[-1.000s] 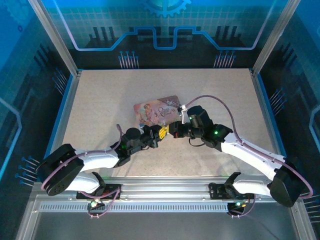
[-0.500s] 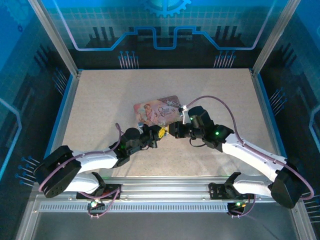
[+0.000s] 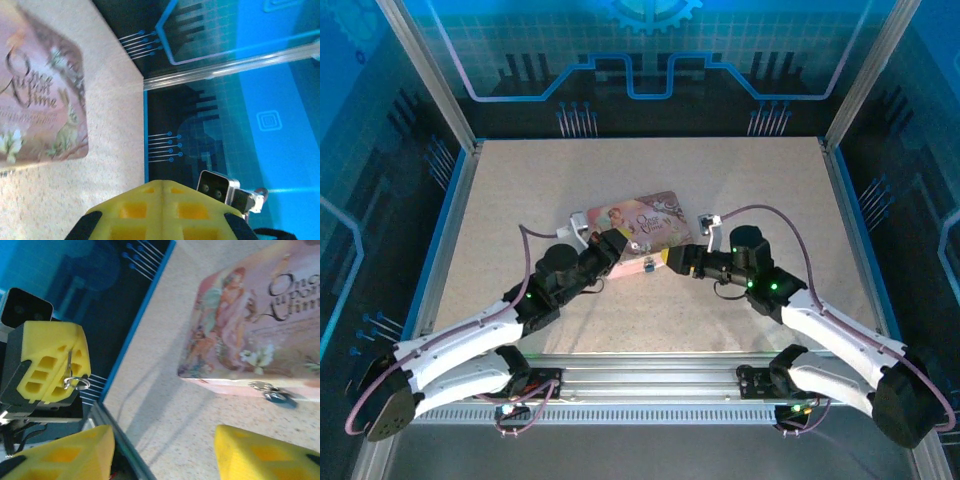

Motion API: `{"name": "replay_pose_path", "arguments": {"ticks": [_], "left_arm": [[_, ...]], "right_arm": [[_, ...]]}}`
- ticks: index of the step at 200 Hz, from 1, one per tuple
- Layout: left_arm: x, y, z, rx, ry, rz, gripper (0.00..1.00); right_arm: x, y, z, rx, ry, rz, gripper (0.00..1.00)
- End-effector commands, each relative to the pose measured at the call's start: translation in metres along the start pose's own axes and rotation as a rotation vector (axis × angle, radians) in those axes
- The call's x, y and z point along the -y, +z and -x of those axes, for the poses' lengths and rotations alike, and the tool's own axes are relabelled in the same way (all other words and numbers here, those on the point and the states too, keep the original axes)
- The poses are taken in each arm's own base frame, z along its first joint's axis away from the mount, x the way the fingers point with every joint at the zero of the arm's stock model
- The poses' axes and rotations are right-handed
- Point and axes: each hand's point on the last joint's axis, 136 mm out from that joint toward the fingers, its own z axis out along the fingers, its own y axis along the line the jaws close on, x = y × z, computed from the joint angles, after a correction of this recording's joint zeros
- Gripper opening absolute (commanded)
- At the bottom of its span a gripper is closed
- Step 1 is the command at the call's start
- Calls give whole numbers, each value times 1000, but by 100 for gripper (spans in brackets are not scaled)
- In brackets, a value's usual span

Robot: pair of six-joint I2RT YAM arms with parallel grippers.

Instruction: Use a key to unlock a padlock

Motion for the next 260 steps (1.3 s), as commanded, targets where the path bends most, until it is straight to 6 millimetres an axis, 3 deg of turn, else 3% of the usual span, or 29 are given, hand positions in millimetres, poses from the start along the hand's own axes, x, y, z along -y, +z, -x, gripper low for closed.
{"name": "replay_pose_path", "arguments": {"ticks": [1,28,64,154,260], "left_arm": [[10,-2,3,13,240,-19,0],[35,-3,-1,8,297,-141,0],[52,-5,-3,8,329,-201,0],[46,-2,-5,3,304,-188,0],[38,-2,-4,12,284,-163,0]], "right_arm": [[-50,-10,22,82,-87,234,62],[-68,-12,29,108,-102,319,67],[-69,-1,27,85,-94,323,71],[-81,20,21,44,-81,354,69],[-82,29,17,22,-63,352,47]]}}
